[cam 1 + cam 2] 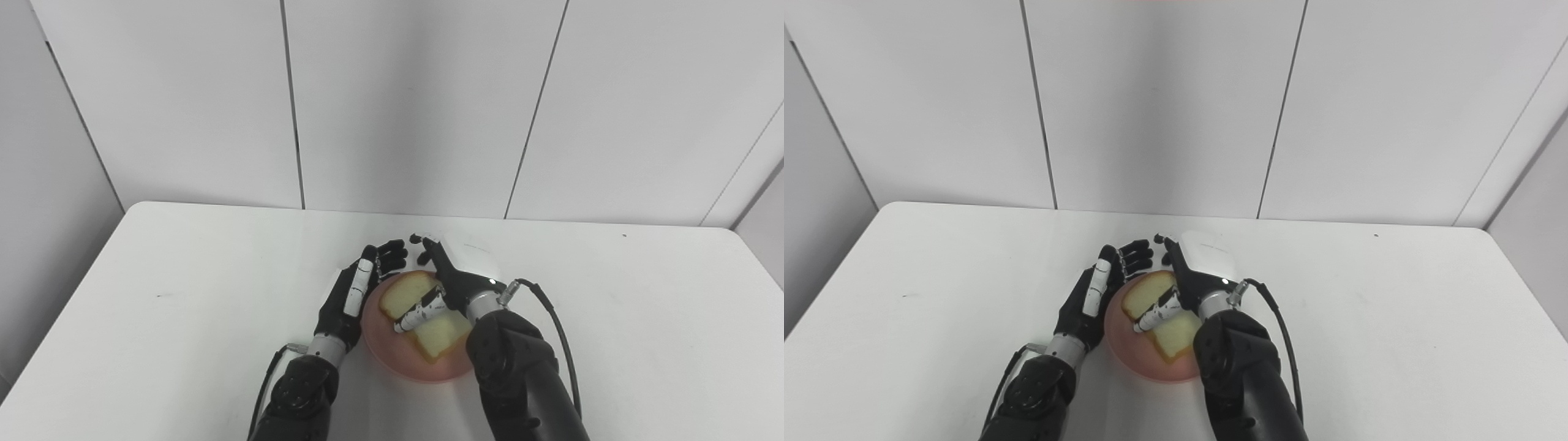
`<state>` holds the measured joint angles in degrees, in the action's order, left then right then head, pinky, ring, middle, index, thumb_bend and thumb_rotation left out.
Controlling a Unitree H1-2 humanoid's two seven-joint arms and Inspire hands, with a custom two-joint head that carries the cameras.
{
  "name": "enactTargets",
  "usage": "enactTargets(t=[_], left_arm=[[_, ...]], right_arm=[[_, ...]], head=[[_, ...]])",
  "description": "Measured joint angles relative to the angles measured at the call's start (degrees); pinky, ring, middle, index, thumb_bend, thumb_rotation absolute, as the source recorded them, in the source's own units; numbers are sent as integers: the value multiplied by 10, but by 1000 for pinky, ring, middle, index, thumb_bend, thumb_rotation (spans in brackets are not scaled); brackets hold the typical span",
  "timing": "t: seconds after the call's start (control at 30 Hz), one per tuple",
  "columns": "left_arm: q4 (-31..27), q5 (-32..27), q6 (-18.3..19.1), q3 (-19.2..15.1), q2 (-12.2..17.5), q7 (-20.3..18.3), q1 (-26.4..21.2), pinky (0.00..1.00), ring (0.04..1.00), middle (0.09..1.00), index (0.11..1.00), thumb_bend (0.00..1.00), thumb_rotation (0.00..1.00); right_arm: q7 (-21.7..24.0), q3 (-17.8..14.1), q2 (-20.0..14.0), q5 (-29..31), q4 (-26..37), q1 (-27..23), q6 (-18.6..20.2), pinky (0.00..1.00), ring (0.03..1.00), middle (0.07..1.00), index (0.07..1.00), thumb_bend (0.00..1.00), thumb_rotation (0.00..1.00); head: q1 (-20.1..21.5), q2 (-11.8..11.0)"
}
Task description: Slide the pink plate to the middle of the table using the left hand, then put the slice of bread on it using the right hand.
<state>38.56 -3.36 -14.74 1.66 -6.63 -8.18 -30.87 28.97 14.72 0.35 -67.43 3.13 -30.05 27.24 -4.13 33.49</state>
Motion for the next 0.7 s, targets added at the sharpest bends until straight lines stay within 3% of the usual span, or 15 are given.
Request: enactTargets(t=[0.07, 0.17, 0.27, 0.4, 0.53, 0.7], left_arm=[[0, 0, 0, 0, 0, -1, 0, 823, 872, 883, 857, 903, 1000], [0, 0, 0, 1, 1, -3, 0, 809, 852, 841, 771, 889, 1000], [1, -4, 0, 0, 1, -6, 0, 809, 848, 828, 752, 882, 1000], [1, -4, 0, 0, 2, -6, 0, 801, 836, 810, 746, 887, 995], [5, -6, 0, 0, 3, -8, -1, 796, 820, 789, 735, 875, 991], [7, -10, 0, 0, 4, -16, -3, 797, 812, 781, 739, 875, 995]], right_arm=[[4, 3, -2, -1, 0, 0, 0, 589, 791, 896, 852, 917, 386], [17, 3, -5, -6, 1, 0, 0, 662, 841, 910, 856, 980, 400], [24, 2, -5, -8, 3, 0, 0, 710, 865, 920, 865, 997, 396], [42, -1, -4, -15, 12, 0, 0, 873, 912, 931, 875, 1000, 388], [49, -5, -4, -23, 13, 0, 0, 933, 929, 936, 883, 1000, 393], [70, -6, -4, -26, 23, 0, 0, 931, 936, 941, 878, 1000, 407]], head=[[3, 0], [6, -2], [6, -2], [9, -3], [11, -3], [12, -2]])
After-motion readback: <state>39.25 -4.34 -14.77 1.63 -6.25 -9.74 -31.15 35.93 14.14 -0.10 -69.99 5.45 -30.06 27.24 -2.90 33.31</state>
